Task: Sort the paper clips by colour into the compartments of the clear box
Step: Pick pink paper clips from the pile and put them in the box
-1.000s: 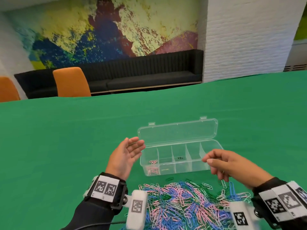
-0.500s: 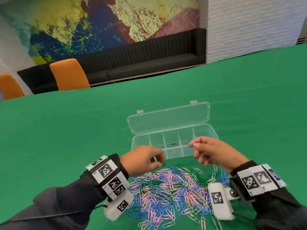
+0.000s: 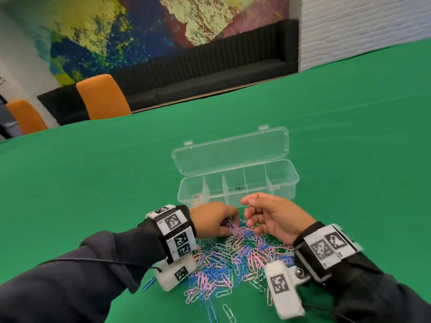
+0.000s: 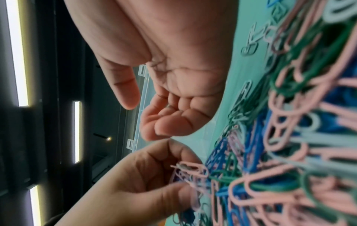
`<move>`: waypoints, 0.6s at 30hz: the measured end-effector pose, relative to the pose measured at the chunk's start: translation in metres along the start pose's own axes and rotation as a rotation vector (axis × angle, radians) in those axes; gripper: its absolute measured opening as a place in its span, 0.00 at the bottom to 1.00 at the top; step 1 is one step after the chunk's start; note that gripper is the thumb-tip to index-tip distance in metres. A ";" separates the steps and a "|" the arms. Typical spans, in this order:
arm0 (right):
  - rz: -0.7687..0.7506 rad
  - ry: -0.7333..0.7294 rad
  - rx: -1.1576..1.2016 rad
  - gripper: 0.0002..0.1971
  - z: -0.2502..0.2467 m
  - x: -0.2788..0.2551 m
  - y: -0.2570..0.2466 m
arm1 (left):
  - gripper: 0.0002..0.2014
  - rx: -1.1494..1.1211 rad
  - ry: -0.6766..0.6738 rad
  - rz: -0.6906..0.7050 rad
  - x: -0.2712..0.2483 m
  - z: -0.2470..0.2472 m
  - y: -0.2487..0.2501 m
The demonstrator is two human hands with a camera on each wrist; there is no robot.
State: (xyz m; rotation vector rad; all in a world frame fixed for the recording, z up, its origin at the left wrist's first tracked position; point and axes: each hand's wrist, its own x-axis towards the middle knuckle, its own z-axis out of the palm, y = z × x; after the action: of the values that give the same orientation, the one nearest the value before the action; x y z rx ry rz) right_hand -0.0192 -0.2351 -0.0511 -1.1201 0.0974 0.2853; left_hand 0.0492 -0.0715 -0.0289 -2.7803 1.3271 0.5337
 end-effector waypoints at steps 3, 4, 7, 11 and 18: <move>-0.025 0.124 0.057 0.06 -0.001 0.000 -0.003 | 0.09 -0.324 0.042 -0.046 0.001 -0.008 0.004; -0.029 0.175 0.071 0.06 -0.002 0.001 -0.004 | 0.08 -0.481 0.037 -0.057 0.002 -0.011 0.005; -0.027 0.283 0.102 0.04 -0.008 0.001 -0.007 | 0.08 -0.838 0.040 -0.095 0.003 -0.017 0.009; -0.012 0.293 0.091 0.05 -0.010 0.001 -0.008 | 0.09 -1.458 0.118 -0.207 -0.001 -0.015 0.011; -0.018 0.245 0.049 0.05 -0.006 -0.001 -0.007 | 0.13 -2.410 0.213 -0.227 -0.020 0.017 0.007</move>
State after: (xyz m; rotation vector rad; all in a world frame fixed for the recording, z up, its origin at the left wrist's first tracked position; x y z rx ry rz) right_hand -0.0175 -0.2435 -0.0471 -1.1026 0.3100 0.1277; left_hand 0.0273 -0.0581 -0.0378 -3.5325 -0.8448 3.6524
